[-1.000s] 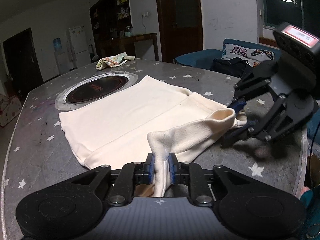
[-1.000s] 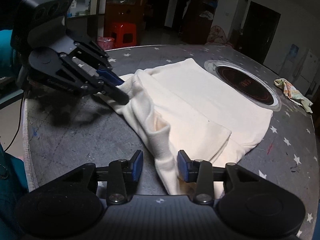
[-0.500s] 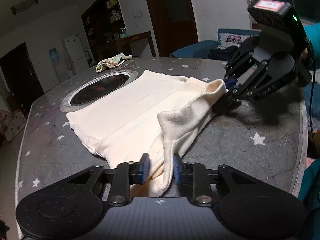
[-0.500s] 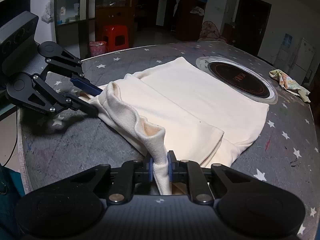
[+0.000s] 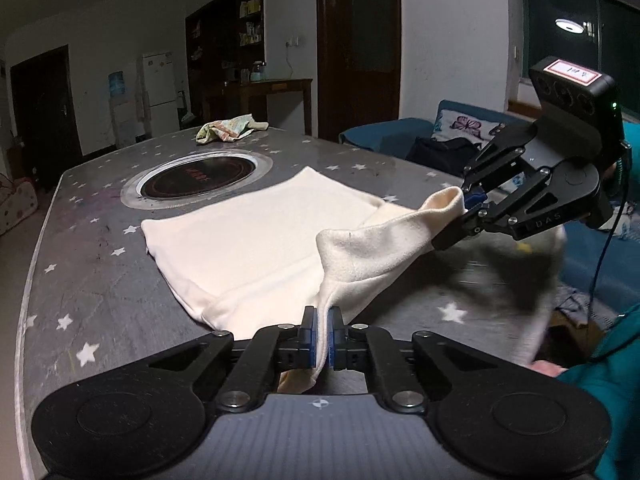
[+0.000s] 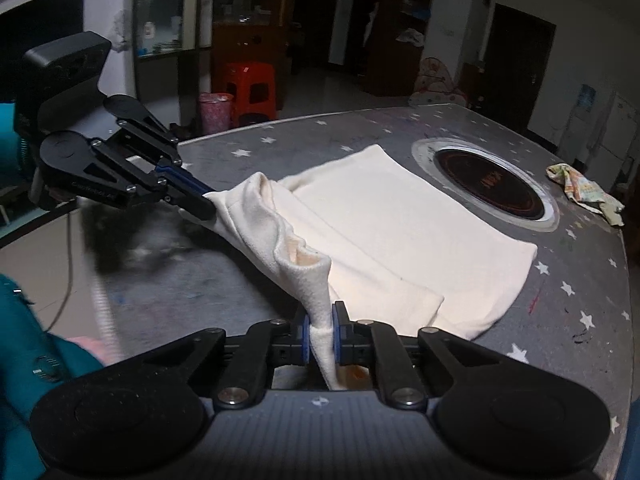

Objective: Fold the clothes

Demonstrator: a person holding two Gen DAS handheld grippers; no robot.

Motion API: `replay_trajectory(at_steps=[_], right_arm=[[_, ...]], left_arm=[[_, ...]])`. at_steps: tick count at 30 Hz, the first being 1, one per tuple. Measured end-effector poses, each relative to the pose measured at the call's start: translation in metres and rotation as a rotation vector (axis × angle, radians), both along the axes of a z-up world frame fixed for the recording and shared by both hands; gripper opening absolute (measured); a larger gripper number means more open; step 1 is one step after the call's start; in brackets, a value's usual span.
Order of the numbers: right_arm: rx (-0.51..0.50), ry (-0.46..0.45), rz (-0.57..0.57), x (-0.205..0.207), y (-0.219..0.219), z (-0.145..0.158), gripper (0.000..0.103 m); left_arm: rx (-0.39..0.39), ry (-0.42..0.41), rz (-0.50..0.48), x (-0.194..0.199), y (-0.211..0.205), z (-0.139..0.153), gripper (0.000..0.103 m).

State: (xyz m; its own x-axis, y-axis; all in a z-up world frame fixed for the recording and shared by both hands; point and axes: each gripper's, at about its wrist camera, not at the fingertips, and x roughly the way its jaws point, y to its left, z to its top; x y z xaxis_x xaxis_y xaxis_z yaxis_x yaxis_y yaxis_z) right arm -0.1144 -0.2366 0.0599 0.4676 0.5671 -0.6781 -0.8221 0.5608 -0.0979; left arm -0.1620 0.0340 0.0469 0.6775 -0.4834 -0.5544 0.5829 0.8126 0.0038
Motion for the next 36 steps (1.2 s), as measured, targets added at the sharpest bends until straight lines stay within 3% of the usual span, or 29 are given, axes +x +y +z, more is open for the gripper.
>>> replay_trajectory(at_steps=[6, 10, 14, 25, 30, 36], right_arm=[[-0.002, 0.019, 0.080, -0.044, -0.009, 0.024, 0.009], [-0.023, -0.013, 0.117, -0.059, -0.008, 0.038, 0.009], [-0.028, -0.054, 0.109, -0.053, -0.004, 0.049, 0.009], [-0.027, -0.139, 0.004, 0.027, 0.002, 0.061, 0.009], [-0.041, -0.118, -0.056, 0.079, 0.007, 0.050, 0.009], [-0.047, -0.039, -0.150, 0.138, 0.016, 0.013, 0.009]], left_arm=[[-0.042, 0.003, -0.011, -0.046, 0.001, 0.018, 0.005], [-0.045, -0.035, 0.007, -0.052, -0.002, 0.029, 0.005], [-0.066, -0.057, 0.055, -0.030, -0.002, 0.037, 0.005], [-0.018, -0.122, 0.088, 0.065, -0.013, 0.051, 0.005], [0.019, -0.094, 0.121, 0.119, -0.020, 0.037, 0.005], [0.057, -0.029, 0.190, 0.173, -0.029, -0.001, 0.006]])
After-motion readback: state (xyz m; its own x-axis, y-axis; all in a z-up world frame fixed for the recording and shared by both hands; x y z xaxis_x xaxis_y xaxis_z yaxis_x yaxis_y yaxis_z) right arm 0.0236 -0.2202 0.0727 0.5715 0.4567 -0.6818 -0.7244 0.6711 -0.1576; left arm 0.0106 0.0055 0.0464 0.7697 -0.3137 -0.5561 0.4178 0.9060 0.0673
